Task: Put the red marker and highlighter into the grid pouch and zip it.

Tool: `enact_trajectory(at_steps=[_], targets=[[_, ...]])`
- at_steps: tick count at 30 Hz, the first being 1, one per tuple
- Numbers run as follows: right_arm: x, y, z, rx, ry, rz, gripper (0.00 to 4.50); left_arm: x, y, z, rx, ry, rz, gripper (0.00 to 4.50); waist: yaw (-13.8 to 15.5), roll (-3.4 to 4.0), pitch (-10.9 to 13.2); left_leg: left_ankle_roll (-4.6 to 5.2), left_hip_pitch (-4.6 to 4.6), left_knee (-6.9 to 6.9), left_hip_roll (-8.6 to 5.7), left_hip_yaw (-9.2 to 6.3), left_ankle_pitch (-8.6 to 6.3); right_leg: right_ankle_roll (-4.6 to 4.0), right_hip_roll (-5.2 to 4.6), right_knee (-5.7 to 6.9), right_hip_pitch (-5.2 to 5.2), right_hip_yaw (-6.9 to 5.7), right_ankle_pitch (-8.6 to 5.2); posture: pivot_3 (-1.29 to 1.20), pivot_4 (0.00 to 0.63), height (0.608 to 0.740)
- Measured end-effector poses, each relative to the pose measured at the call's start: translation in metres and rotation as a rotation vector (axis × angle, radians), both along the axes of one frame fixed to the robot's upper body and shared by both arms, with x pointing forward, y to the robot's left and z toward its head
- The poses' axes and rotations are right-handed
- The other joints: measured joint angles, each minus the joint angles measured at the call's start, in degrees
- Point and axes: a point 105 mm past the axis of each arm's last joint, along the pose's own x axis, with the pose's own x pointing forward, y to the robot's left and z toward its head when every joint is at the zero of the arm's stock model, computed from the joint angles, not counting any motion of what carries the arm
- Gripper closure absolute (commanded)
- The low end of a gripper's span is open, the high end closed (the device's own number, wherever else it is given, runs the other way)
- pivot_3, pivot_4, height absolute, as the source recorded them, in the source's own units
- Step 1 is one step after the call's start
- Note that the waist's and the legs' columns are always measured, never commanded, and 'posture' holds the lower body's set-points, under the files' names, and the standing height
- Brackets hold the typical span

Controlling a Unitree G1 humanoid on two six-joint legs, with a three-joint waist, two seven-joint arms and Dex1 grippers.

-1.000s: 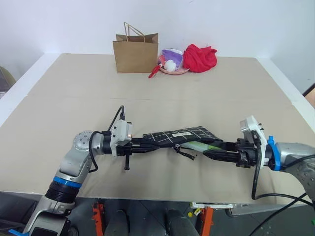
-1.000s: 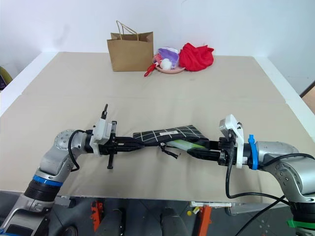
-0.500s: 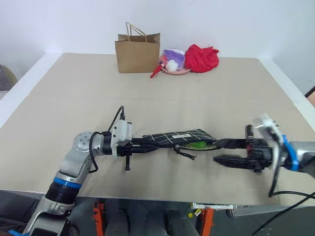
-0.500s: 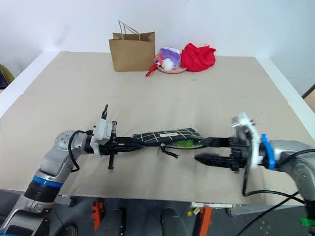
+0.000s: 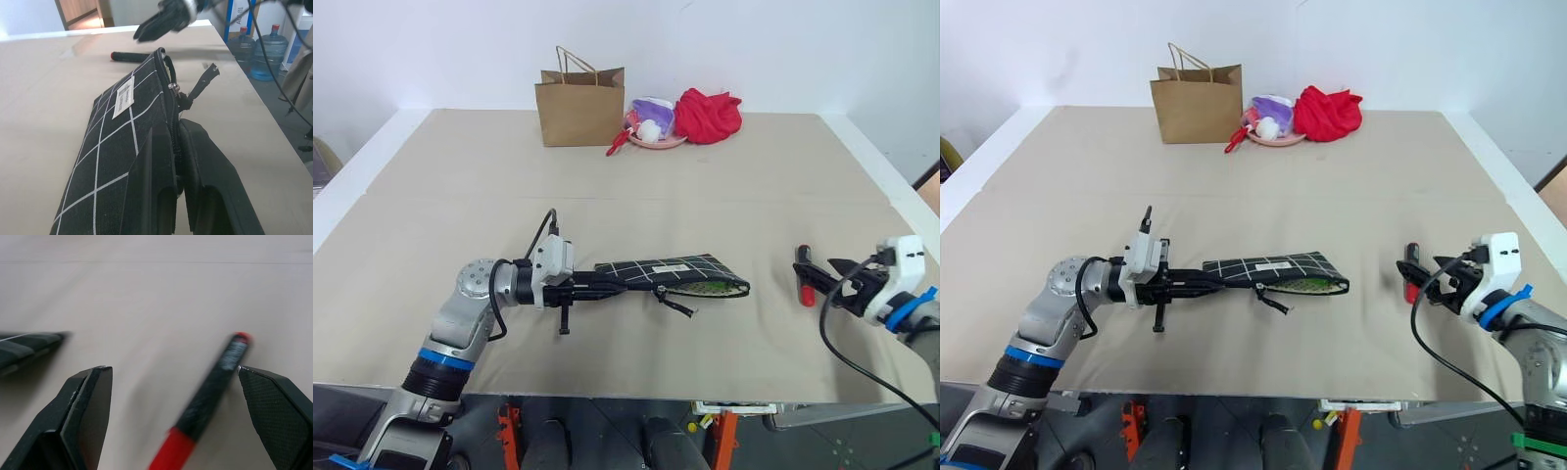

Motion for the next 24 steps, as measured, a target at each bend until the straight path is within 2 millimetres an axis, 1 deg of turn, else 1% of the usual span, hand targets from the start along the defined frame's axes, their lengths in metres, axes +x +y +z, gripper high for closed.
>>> enact_trajectory(at_steps=[1, 3, 4, 5, 9, 11, 12, 14, 15, 16, 17, 18, 19, 20, 21, 24], targets=[[0.001, 0.001, -0.002, -0.016, -0.011, -0.044, 0.11, 0.000, 0.000, 0.000, 0.000, 0.000, 0.000, 4.50, 0.08, -0.01, 0.00, 0.00, -0.01, -0.03, 0.00, -0.01, 0.00, 0.01, 0.00, 0.00, 0.00, 0.00, -0.02, 0.00, 0.150, 0.740], [-0.001, 0.009, -0.014, 0.004, -0.030, -0.133, 0.11, 0.000, 0.000, 0.000, 0.000, -0.001, 0.001, 4.50, 0.17, -0.03, -0.01, 0.00, 0.00, -0.11, 0.01, -0.05, 0.00, -0.01, 0.02, 0.00, -0.01, -0.02, -0.06, 0.00, 0.150, 0.740], [-0.004, 0.016, -0.028, 0.030, -0.010, -0.170, 0.11, 0.000, 0.000, 0.000, -0.002, -0.001, 0.000, 4.50, 0.17, 0.02, -0.03, 0.00, -0.04, -0.14, 0.00, -0.05, 0.00, -0.01, 0.01, 0.00, -0.03, -0.02, -0.08, 0.00, 0.150, 0.740], [-0.006, 0.018, -0.035, 0.033, 0.006, -0.183, 0.11, 0.000, -0.001, 0.000, -0.002, -0.002, 0.000, 4.50, 0.17, 0.04, -0.03, 0.00, -0.04, -0.16, -0.03, -0.05, 0.00, 0.00, -0.01, 0.00, -0.02, -0.02, -0.10, 0.00, 0.150, 0.740], [-0.012, 0.023, -0.043, -0.030, 0.000, -0.271, 0.11, 0.001, 0.000, 0.001, -0.004, -0.002, 0.006, 4.50, 0.19, 0.02, -0.07, 0.00, -0.01, -0.14, -0.05, -0.05, 0.00, -0.01, -0.05, -0.02, 0.02, -0.02, -0.12, 0.00, 0.150, 0.740], [-0.012, 0.023, -0.045, -0.038, -0.003, -0.317, 0.11, 0.001, -0.001, 0.001, -0.004, -0.002, 0.007, 4.50, 0.22, -0.02, -0.10, 0.00, 0.05, -0.13, -0.05, -0.05, 0.00, -0.21, -0.04, -0.02, 0.07, -0.03, -0.18, 0.00, 0.150, 0.740], [-0.012, 0.022, -0.045, -0.040, -0.003, -0.324, 0.48, 0.001, -0.001, 0.001, -0.004, -0.002, 0.007, 4.50, 0.26, -0.04, -0.11, 0.00, 0.06, -0.12, -0.05, -0.05, 0.01, -0.22, -0.04, -0.02, 0.09, -0.02, -0.18, 0.00, 0.150, 0.740], [-0.012, 0.021, -0.047, -0.051, -0.007, -0.357, 0.80, 0.001, -0.001, 0.001, -0.004, -0.002, 0.007, 4.50, 0.38, -0.06, -0.12, -0.02, 0.08, -0.06, -0.05, -0.05, 0.02, -0.23, -0.06, -0.03, 0.16, -0.02, -0.18, 0.00, 0.150, 0.740], [-0.011, 0.024, -0.049, -0.056, -0.007, -0.355, 1.50, 0.001, -0.001, 0.001, -0.005, -0.002, 0.007, 4.50, 0.42, -0.08, -0.13, -0.03, 0.08, 0.00, -0.05, -0.04, 0.02, -0.24, -0.07, -0.04, 0.21, -0.02, -0.18, 0.00, 0.150, 0.740], [-0.011, 0.024, -0.049, -0.056, -0.007, -0.355, 1.65, 0.001, -0.001, 0.001, -0.005, -0.002, 0.007, 4.50, 0.43, -0.08, -0.13, -0.03, 0.07, 0.01, -0.05, -0.04, 0.03, -0.24, -0.08, -0.05, 0.23, -0.02, -0.18, 0.00, 0.150, 0.740], [-0.011, 0.025, -0.050, -0.069, -0.004, -0.355, 2.29, 0.001, -0.001, 0.001, -0.005, -0.002, 0.007, 4.50, 0.49, -0.09, -0.14, -0.06, 0.07, 0.04, -0.06, -0.03, 0.04, -0.24, -0.09, -0.06, 0.25, -0.02, -0.18, 0.00, 0.150, 0.740], [-0.011, 0.026, -0.051, -0.072, -0.002, -0.357, 2.60, 0.001, -0.001, 0.001, -0.005, -0.002, 0.007, 4.50, 0.56, -0.10, -0.14, -0.05, 0.06, 0.06, -0.06, -0.03, 0.05, -0.24, -0.10, -0.06, 0.27, -0.02, -0.18, 0.00, 0.150, 0.740], [-0.011, 0.025, -0.052, -0.073, -0.001, -0.362, 3.16, 0.001, -0.001, 0.001, -0.005, -0.002, 0.007, 4.50, 0.63, -0.10, -0.15, -0.05, 0.05, 0.07, -0.06, -0.02, 0.06, -0.23, -0.10, -0.07, 0.29, -0.02, -0.18, 0.00, 0.150, 0.740], [-0.011, 0.025, -0.052, -0.075, -0.002, -0.366, 3.59, 0.001, -0.001, 0.001, -0.005, -0.002, 0.007, 4.50, 0.71, -0.11, -0.15, -0.05, 0.05, 0.07, -0.07, -0.02, 0.06, -0.23, -0.11, -0.08, 0.31, -0.02, -0.19, 0.00, 0.150, 0.740], [-0.011, 0.024, -0.052, -0.076, -0.001, -0.368, 3.88, 0.001, -0.001, 0.001, -0.005, -0.002, 0.007, 4.50, 0.81, -0.16, -0.18, -0.05, 0.05, 0.08, -0.07, -0.02, 0.06, -0.23, -0.12, -0.09, 0.32, -0.02, -0.19, 0.00, 0.150, 0.740], [-0.011, 0.024, -0.052, -0.076, -0.001, -0.366, 3.88, 0.001, -0.001, 0.001, -0.006, -0.002, 0.007, 4.50, 0.82, -0.19, -0.20, -0.04, 0.05, 0.08, -0.07, -0.02, 0.06, -0.22, -0.12, -0.09, 0.33, -0.03, -0.20, 0.00, 0.150, 0.740]])
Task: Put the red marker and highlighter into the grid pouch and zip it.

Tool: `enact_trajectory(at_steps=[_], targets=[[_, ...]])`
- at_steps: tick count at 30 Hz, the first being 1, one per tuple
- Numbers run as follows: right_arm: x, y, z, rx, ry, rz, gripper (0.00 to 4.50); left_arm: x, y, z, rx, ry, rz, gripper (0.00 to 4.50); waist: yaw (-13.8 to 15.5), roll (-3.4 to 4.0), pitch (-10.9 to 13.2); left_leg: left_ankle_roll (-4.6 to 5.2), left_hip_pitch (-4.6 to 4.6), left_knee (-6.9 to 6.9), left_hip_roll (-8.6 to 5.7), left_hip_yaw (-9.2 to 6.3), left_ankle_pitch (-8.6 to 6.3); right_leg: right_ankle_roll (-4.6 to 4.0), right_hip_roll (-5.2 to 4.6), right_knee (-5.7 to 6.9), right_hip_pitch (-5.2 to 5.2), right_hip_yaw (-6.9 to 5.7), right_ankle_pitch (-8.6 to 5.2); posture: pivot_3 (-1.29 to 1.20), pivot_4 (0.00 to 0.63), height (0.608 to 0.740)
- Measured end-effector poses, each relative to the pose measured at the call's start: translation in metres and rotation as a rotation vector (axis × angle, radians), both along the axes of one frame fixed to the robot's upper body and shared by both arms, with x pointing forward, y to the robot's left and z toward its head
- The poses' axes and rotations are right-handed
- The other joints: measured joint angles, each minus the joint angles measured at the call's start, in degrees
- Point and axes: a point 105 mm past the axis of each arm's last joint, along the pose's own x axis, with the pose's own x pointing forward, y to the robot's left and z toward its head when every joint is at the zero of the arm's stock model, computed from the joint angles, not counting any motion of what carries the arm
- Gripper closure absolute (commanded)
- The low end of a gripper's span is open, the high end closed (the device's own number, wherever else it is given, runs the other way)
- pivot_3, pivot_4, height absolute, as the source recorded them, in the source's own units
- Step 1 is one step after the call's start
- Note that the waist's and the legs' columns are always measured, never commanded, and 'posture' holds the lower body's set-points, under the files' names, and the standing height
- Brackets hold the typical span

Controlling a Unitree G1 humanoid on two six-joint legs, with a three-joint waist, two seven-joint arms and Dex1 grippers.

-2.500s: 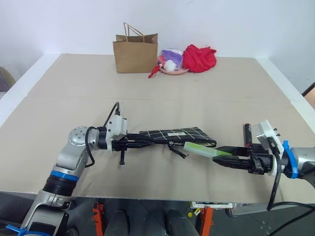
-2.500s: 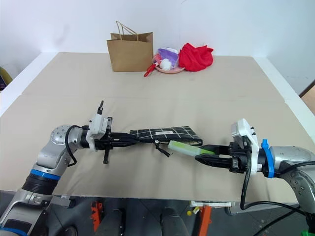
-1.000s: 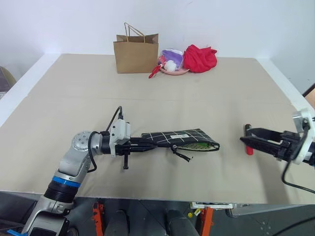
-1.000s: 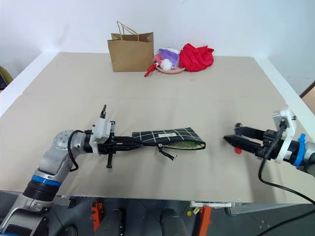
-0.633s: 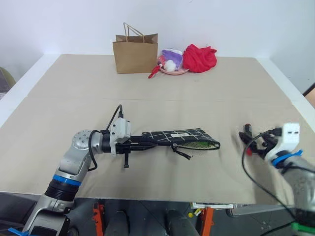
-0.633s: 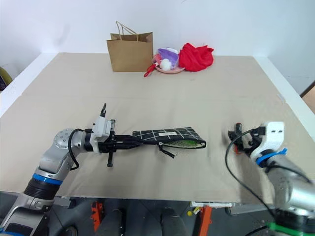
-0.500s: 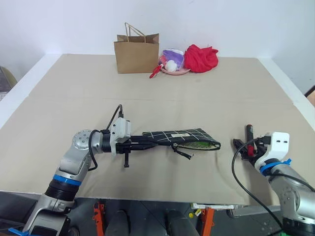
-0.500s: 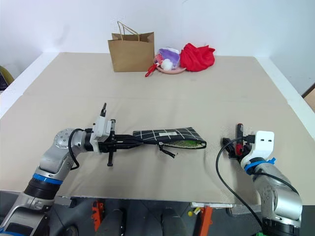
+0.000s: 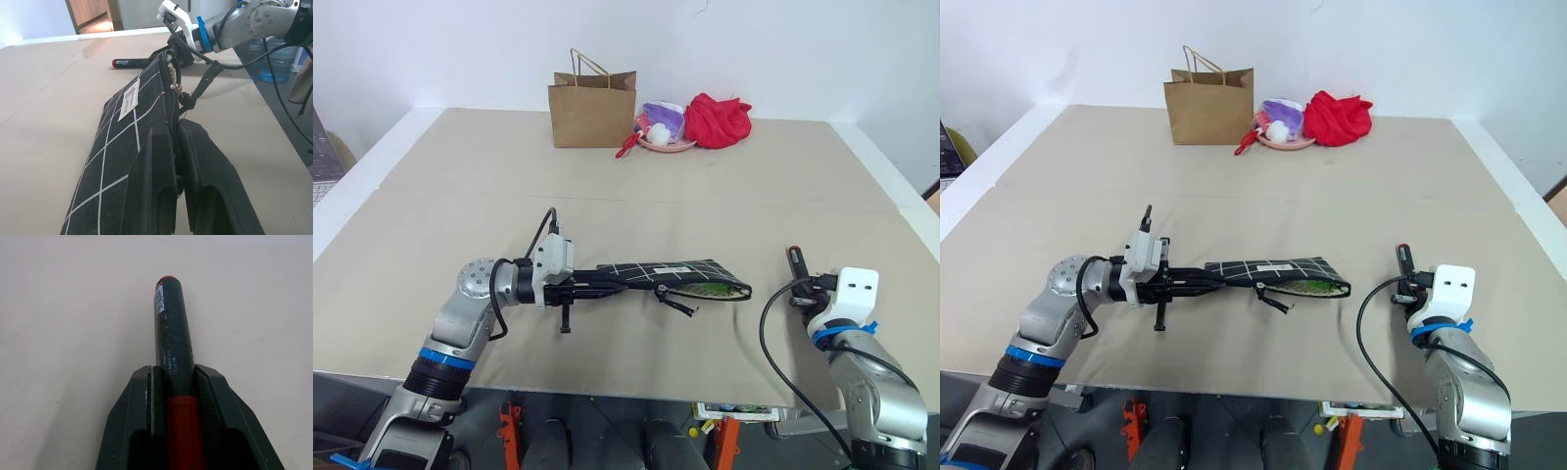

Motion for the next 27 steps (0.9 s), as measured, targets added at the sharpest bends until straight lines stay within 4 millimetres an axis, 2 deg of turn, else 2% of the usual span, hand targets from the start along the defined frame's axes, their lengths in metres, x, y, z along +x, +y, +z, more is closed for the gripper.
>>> enact_trajectory(at_steps=[4, 6, 10, 11, 13, 14, 17, 19, 22, 24, 27], targets=[[0.003, 0.003, 0.012, 0.006, 0.000, 0.175, 3.88, 0.000, 0.000, 0.000, -0.001, 0.000, -0.002, 4.50, -0.26, 0.06, 0.04, 0.01, 0.00, -0.02, 0.00, 0.05, 0.00, 0.01, -0.02, 0.01, -0.04, 0.01, 0.01, 0.00, 0.150, 0.740], [0.006, 0.010, 0.029, -0.013, -0.007, 0.338, 3.88, 0.000, 0.000, 0.000, 0.000, 0.001, -0.004, 4.50, -0.42, 0.29, 0.13, 0.01, -0.05, -0.03, 0.00, 0.08, 0.00, 0.03, -0.03, 0.01, -0.10, 0.03, 0.01, 0.00, 0.150, 0.740], [0.009, 0.029, 0.093, -0.082, -0.110, 0.665, 3.88, 0.002, -0.001, 0.002, 0.001, -0.002, -0.009, 4.50, -0.97, 0.37, 0.16, 0.04, 0.03, -0.16, 0.06, 0.07, 0.00, 0.06, 0.08, 0.03, -0.13, 0.02, 0.03, 0.00, 0.150, 0.740], [0.004, 0.041, 0.109, -0.075, -0.128, 0.794, 3.88, 0.002, -0.001, 0.002, 0.002, -0.003, -0.013, 4.50, -0.95, 0.38, 0.16, 0.04, 0.02, -0.20, 0.06, 0.06, 0.00, 0.10, 0.08, 0.03, -0.13, 0.01, 0.02, 0.00, 0.150, 0.740], [-0.011, 0.061, 0.128, -0.053, -0.124, 1.009, 3.88, 0.002, 0.000, 0.001, 0.005, 0.000, -0.019, 4.50, -0.79, 0.37, 0.16, 0.08, -0.03, -0.23, 0.06, 0.06, -0.02, 0.28, 0.07, 0.02, -0.13, 0.00, -0.03, 0.00, 0.150, 0.740], [-0.015, 0.065, 0.130, -0.046, -0.109, 1.053, 3.88, 0.002, 0.000, 0.001, 0.005, 0.001, -0.020, 4.50, -0.70, 0.37, 0.17, 0.09, -0.08, -0.23, 0.03, 0.06, -0.04, 0.33, 0.04, 0.02, -0.14, 0.00, -0.08, 0.00, 0.150, 0.740], [-0.045, 0.091, 0.135, -0.018, 0.022, 1.316, 3.88, 0.002, -0.001, 0.001, 0.004, 0.000, -0.024, 4.50, -0.54, 0.32, 0.16, 0.14, -0.12, -0.23, -0.04, 0.05, -0.12, 0.36, -0.05, 0.02, -0.16, -0.05, -0.18, 0.00, 0.150, 0.740], [-0.058, 0.097, 0.125, -0.025, 0.127, 1.405, 3.88, 0.002, -0.001, 0.002, 0.002, -0.002, -0.025, 4.50, -0.44, 0.26, 0.17, 0.14, -0.13, -0.23, -0.05, 0.05, -0.15, 0.36, -0.06, 0.01, -0.16, -0.05, -0.24, 0.00, 0.150, 0.740], [-0.066, 0.093, 0.101, -0.032, 0.244, 1.448, 3.88, 0.002, -0.001, 0.002, 0.001, -0.002, -0.026, 4.50, -0.31, 0.21, 0.19, 0.13, -0.13, -0.18, -0.08, 0.06, -0.15, 0.37, -0.10, 0.01, -0.17, -0.06, -0.24, 0.00, 0.150, 0.740], [-0.065, 0.086, 0.093, -0.049, 0.268, 1.442, 3.88, 0.002, -0.001, 0.002, 0.000, -0.002, -0.025, 4.50, -0.33, 0.21, 0.20, 0.11, -0.13, -0.15, -0.09, 0.07, -0.14, 0.38, -0.11, 0.01, -0.17, -0.06, -0.22, 0.00, 0.150, 0.740], [-0.060, 0.079, 0.092, -0.056, 0.267, 1.412, 3.88, 0.002, -0.001, 0.002, 0.000, -0.002, -0.025, 4.50, -0.45, 0.21, 0.19, 0.08, -0.10, -0.12, -0.09, 0.06, -0.12, 0.34, -0.11, 0.02, -0.17, -0.05, -0.15, 0.00, 0.150, 0.740]])
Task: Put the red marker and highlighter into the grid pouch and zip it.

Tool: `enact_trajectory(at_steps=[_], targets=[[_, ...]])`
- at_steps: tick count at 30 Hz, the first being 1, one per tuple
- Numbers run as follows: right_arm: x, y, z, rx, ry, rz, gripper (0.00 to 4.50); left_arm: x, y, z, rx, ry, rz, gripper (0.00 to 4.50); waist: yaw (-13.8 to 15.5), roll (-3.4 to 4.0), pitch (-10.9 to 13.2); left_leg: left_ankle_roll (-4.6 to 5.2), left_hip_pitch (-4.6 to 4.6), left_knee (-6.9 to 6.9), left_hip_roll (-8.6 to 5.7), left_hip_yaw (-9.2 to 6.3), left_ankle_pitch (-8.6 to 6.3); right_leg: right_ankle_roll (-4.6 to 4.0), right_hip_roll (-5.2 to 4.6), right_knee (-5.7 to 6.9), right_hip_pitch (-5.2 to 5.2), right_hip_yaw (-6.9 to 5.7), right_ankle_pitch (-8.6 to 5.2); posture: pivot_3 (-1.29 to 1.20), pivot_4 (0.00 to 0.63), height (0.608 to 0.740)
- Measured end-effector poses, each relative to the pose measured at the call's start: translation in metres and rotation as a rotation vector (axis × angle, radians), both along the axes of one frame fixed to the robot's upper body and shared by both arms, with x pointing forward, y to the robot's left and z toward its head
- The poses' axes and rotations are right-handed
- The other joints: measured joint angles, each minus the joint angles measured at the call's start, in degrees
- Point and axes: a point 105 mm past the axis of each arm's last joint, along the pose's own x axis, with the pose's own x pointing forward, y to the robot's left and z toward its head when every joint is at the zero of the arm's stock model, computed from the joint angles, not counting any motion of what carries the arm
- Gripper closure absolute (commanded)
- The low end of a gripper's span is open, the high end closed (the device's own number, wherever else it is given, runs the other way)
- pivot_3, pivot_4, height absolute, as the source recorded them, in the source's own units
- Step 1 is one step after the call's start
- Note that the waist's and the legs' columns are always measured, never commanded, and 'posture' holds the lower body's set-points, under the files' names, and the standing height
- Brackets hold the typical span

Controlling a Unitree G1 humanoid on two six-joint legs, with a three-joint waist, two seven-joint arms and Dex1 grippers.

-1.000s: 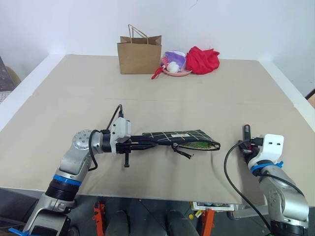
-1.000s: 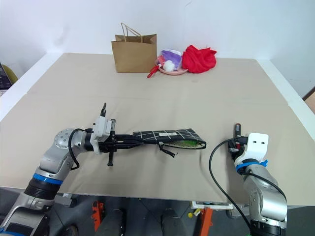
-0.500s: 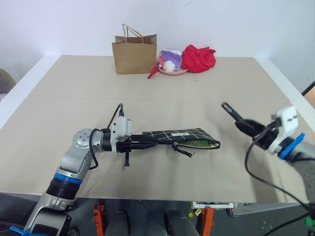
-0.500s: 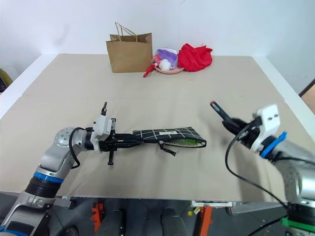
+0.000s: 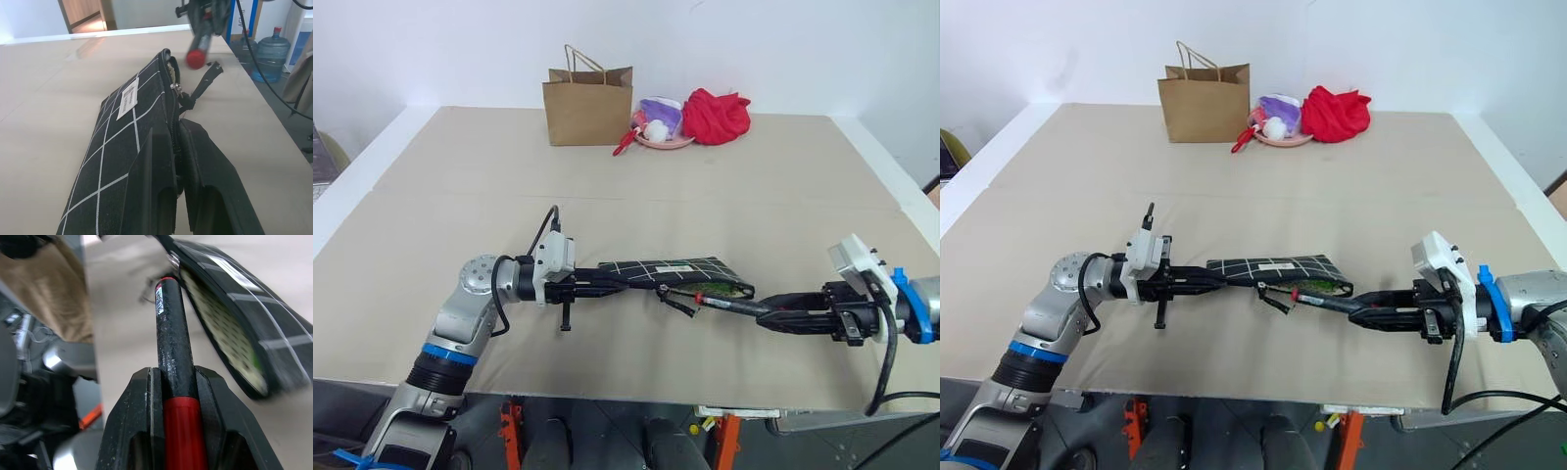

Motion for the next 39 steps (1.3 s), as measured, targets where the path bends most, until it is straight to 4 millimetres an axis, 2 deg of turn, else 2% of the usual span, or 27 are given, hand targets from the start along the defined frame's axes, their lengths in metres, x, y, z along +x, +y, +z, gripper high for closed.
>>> enact_trajectory(at_steps=[5, 16, 25, 31, 33, 36, 39], targets=[[0.005, 0.002, 0.005, 0.025, -0.015, -0.008, 3.88, -0.001, 0.000, 0.000, -0.001, 0.000, 0.000, 4.50, -0.08, 0.00, 0.00, -0.01, 0.01, 0.00, 0.00, 0.00, 0.01, 0.02, 0.00, 0.00, 0.02, 0.00, 0.03, 0.00, 0.150, 0.740], [0.010, 0.007, -0.008, 0.017, 0.025, -0.011, 3.88, -0.003, -0.003, 0.002, -0.012, -0.003, 0.008, 4.50, -0.01, 0.00, 0.00, -0.02, -0.01, 0.00, 0.00, 0.00, 0.01, 0.05, 0.00, 0.00, 0.01, 0.00, 0.01, 0.00, 0.150, 0.740], [0.023, 0.008, -0.009, 0.004, -0.002, -0.037, 3.88, -0.005, -0.004, 0.000, -0.014, 0.000, 0.008, 4.50, -0.04, 0.00, 0.00, -0.02, -0.01, 0.00, 0.00, -0.01, 0.01, 0.05, 0.00, 0.01, 0.01, 0.00, 0.01, 0.00, 0.150, 0.740], [0.029, 0.026, -0.012, 0.035, -0.016, 0.012, 3.88, -0.005, -0.006, 0.000, -0.019, 0.003, 0.010, 4.50, -0.03, 0.00, 0.00, -0.02, -0.01, 0.00, 0.00, -0.01, 0.01, 0.05, 0.00, 0.01, 0.01, 0.00, 0.02, 0.00, 0.150, 0.740], [0.032, 0.032, -0.011, 0.046, -0.031, 0.018, 2.76, -0.005, -0.006, 0.000, -0.020, 0.003, 0.012, 4.50, -0.01, 0.00, 0.00, -0.02, -0.02, 0.00, 0.00, -0.01, 0.01, 0.06, 0.00, 0.00, 0.01, 0.00, 0.02, 0.00, 0.150, 0.740], [0.034, 0.036, -0.010, 0.044, -0.034, 0.033, 1.93, -0.005, -0.006, 0.000, -0.021, 0.003, 0.011, 4.50, -0.01, 0.00, 0.00, -0.02, -0.01, 0.00, 0.00, -0.01, 0.01, 0.06, 0.01, 0.01, 0.01, -0.01, 0.02, 0.00, 0.150, 0.740], [0.031, 0.037, -0.015, 0.036, -0.012, 0.049, 0.52, -0.005, -0.006, 0.000, -0.021, 0.003, 0.012, 4.50, -0.01, 0.01, 0.00, -0.02, -0.02, 0.00, 0.00, -0.01, 0.01, 0.06, 0.00, 0.01, 0.01, 0.00, 0.02, 0.00, 0.150, 0.740]])
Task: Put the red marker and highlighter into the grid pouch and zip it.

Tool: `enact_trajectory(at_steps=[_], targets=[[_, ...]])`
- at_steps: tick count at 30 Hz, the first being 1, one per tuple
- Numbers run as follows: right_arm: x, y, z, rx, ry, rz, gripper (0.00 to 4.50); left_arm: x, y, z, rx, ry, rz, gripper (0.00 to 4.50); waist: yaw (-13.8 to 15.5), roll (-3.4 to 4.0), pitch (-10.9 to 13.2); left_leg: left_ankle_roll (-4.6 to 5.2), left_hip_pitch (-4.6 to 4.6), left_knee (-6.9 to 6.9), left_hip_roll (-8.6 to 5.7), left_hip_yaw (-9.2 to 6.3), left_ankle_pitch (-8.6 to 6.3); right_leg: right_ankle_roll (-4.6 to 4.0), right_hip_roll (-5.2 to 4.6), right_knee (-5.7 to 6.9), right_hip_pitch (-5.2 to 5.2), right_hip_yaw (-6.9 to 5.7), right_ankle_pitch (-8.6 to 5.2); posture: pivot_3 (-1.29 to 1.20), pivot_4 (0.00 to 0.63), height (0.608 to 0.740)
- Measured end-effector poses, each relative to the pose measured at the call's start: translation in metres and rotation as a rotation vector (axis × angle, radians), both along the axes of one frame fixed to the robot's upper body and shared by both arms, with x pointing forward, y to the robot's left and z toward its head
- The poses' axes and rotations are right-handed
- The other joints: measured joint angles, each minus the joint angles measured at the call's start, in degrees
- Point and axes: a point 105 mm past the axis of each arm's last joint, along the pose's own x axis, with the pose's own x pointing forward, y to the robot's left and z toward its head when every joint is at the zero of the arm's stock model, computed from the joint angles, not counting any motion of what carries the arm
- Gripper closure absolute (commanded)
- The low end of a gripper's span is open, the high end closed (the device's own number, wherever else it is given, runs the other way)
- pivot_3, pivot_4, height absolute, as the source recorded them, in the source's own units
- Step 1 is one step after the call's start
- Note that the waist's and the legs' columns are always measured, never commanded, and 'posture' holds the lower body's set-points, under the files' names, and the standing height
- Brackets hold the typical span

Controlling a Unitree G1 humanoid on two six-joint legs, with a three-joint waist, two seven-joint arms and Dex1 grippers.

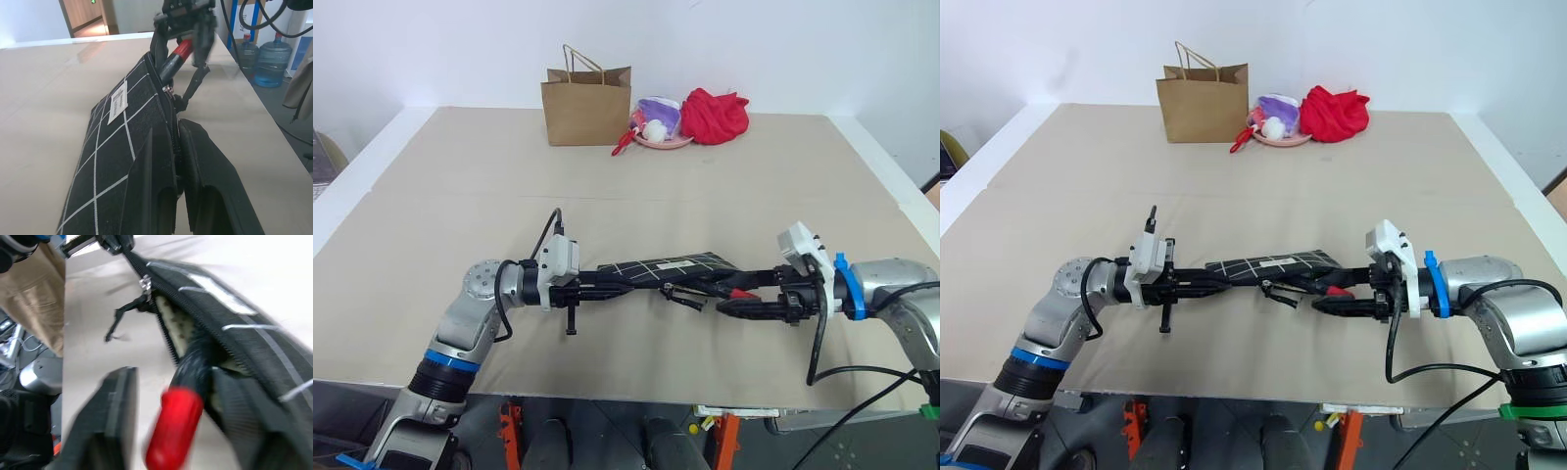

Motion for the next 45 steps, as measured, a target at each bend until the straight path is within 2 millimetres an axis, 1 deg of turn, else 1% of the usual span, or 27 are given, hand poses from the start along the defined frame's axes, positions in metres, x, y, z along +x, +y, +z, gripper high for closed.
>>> enact_trajectory(at_steps=[1, 4, 7, 8, 10, 11, 15, 19, 20, 24, 29, 32, 33, 34, 36, 37, 38, 40, 41, 45], targets=[[-0.001, -0.001, 0.000, -0.004, 0.005, 0.003, 0.09, 0.000, 0.000, 0.000, 0.000, 0.000, 0.001, 4.50, 0.00, 0.00, 0.00, 0.00, 0.00, 0.00, 0.00, 0.00, 0.00, 0.00, 0.00, 0.00, 0.00, 0.00, 0.00, 0.00, 0.150, 0.740], [-0.008, -0.013, 0.000, -0.016, 0.018, -0.010, 0.09, 0.000, 0.000, -0.001, 0.000, 0.002, 0.003, 4.50, 0.05, 0.00, 0.00, 0.00, 0.00, -0.01, 0.00, 0.00, 0.00, 0.00, 0.00, 0.00, 0.00, 0.00, 0.00, 0.00, 0.150, 0.740], [-0.017, -0.026, 0.008, -0.011, 0.008, -0.024, 0.09, 0.001, 0.003, -0.002, 0.006, 0.010, 0.010, 4.50, 0.15, 0.00, 0.00, 0.01, 0.00, -0.01, 0.00, 0.00, 0.00, 0.00, 0.00, 0.00, 0.00, 0.00, -0.01, 0.00, 0.150, 0.740], [-0.021, -0.025, 0.011, -0.005, -0.006, -0.008, 0.09, 0.001, 0.004, -0.001, 0.005, 0.015, 0.014, 4.50, 0.15, 0.00, 0.00, 0.01, 0.02, -0.01, 0.00, 0.00, 0.00, 0.00, 0.01, 0.00, 0.01, -0.01, -0.01, 0.00, 0.150, 0.740], [-0.031, -0.018, 0.014, -0.003, -0.035, 0.048, 0.09, 0.003, 0.007, 0.001, -0.001, 0.018, 0.023, 4.50, 0.10, 0.00, 0.00, 0.01, 0.03, -0.01, 0.01, -0.01, -0.01, 0.00, 0.03, 0.02, 0.01, -0.02, -0.01, 0.00, 0.150, 0.740], [-0.037, -0.011, 0.015, 0.000, -0.070, 0.092, 0.09, 0.005, 0.008, 0.003, -0.009, 0.019, 0.026, 4.50, -0.04, 0.00, 0.00, 0.01, 0.04, -0.01, 0.02, -0.01, -0.01, 0.00, 0.03, 0.02, 0.01, -0.01, 0.00, 0.00, 0.150, 0.740], [-0.044, 0.015, 0.021, 0.071, -0.195, 0.191, 0.09, 0.008, 0.010, 0.010, -0.020, 0.021, 0.029, 4.50, -0.19, -0.01, 0.00, -0.03, 0.03, 0.10, 0.01, -0.01, 0.02, 0.04, 0.02, 0.02, 0.05, -0.01, 0.05, 0.00, 0.150, 0.740], [-0.040, 0.031, 0.017, 0.090, -0.276, 0.235, 0.09, 0.006, 0.009, 0.008, -0.022, 0.054, 0.006, 4.50, -0.15, -0.04, 0.02, -0.04, 0.02, 0.15, 0.01, -0.01, 0.03, 0.05, 0.01, 0.02, 0.06, -0.01, 0.07, 0.00, 0.150, 0.740], [-0.039, 0.033, 0.017, 0.088, -0.288, 0.241, 0.09, 0.006, 0.009, 0.008, -0.022, 0.059, 0.005, 4.50, -0.14, -0.04, 0.02, -0.04, 0.02, 0.14, 0.01, -0.02, 0.03, 0.04, 0.01, 0.02, 0.06, -0.01, 0.07, 0.00, 0.150, 0.740], [-0.025, 0.047, 0.013, 0.105, -0.360, 0.274, 0.09, 0.002, 0.006, 0.010, -0.023, 0.056, -0.012, 4.50, -0.17, -0.04, 0.02, -0.04, 0.02, 0.11, 0.02, -0.02, 0.03, 0.04, 0.02, 0.02, 0.05, -0.02, 0.07, 0.00, 0.150, 0.740], [-0.019, 0.054, 0.002, 0.111, -0.400, 0.299, 0.09, 0.000, 0.005, 0.010, -0.021, 0.062, -0.012, 4.50, -0.06, -0.04, 0.02, -0.04, 0.01, 0.06, 0.01, -0.02, 0.02, 0.05, 0.02, 0.02, 0.05, -0.01, 0.04, 0.00, 0.150, 0.740], [-0.016, 0.055, -0.001, 0.115, -0.426, 0.299, 0.72, -0.001, 0.005, 0.010, -0.021, 0.060, -0.012, 4.50, -0.03, -0.04, 0.02, -0.04, 0.02, 0.06, 0.01, -0.02, 0.02, 0.05, 0.02, 0.02, 0.05, -0.02, 0.05, 0.00, 0.150, 0.740], [-0.015, 0.054, -0.001, 0.114, -0.445, 0.300, 1.16, -0.002, 0.005, 0.010, -0.021, 0.060, -0.012, 4.50, -0.02, -0.04, 0.02, -0.04, 0.02, 0.06, 0.01, -0.02, 0.02, 0.04, 0.02, 0.02, 0.05, -0.01, 0.05, 0.00, 0.150, 0.740], [-0.015, 0.055, 0.000, 0.116, -0.459, 0.305, 1.51, -0.002, 0.005, 0.010, -0.021, 0.061, -0.011, 4.50, -0.02, -0.04, 0.02, -0.04, 0.02, 0.06, 0.01, -0.02, 0.02, 0.04, 0.02, 0.02, 0.05, -0.01, 0.06, 0.00, 0.150, 0.740], [-0.014, 0.055, 0.002, 0.120, -0.480, 0.309, 2.70, -0.002, 0.005, 0.009, -0.020, 0.064, -0.010, 4.50, -0.03, -0.04, 0.02, -0.04, 0.03, 0.07, 0.01, -0.02, 0.03, 0.04, 0.02, 0.02, 0.06, -0.01, 0.06, 0.00, 0.150, 0.740], [-0.014, 0.055, 0.002, 0.120, -0.483, 0.310, 2.88, -0.002, 0.005, 0.009, -0.019, 0.064, -0.008, 4.50, -0.03, -0.04, 0.02, -0.04, 0.03, 0.07, 0.01, -0.02, 0.03, 0.04, 0.02, 0.02, 0.06, -0.02, 0.06, 0.00, 0.150, 0.740], [-0.014, 0.056, 0.003, 0.125, -0.496, 0.313, 3.43, -0.002, 0.006, 0.009, -0.018, 0.064, -0.004, 4.50, -0.03, -0.04, 0.02, -0.04, 0.03, 0.07, 0.01, -0.02, 0.03, 0.04, 0.02, 0.02, 0.06, -0.01, 0.06, 0.00, 0.150, 0.740], [-0.013, 0.058, 0.004, 0.143, -0.514, 0.313, 3.94, -0.001, 0.006, 0.009, -0.018, 0.063, -0.001, 4.50, -0.02, -0.04, 0.02, -0.04, 0.03, 0.07, 0.01, -0.02, 0.03, 0.04, 0.02, 0.02, 0.06, -0.01, 0.06, 0.00, 0.150, 0.740], [-0.013, 0.059, 0.003, 0.148, -0.518, 0.316, 4.39, -0.001, 0.006, 0.009, -0.018, 0.063, -0.001, 4.50, -0.03, -0.04, 0.02, -0.04, 0.03, 0.07, 0.01, -0.02, 0.03, 0.04, 0.02, 0.02, 0.06, -0.01, 0.06, 0.00, 0.150, 0.740], [-0.012, 0.061, 0.007, 0.150, -0.536, 0.324, 4.39, -0.001, 0.006, 0.009, -0.016, 0.063, 0.001, 4.50, -0.02, -0.04, 0.02, -0.04, 0.03, 0.07, 0.01, -0.02, 0.03, 0.04, 0.02, 0.02, 0.06, -0.01, 0.06, 0.00, 0.150, 0.740]])
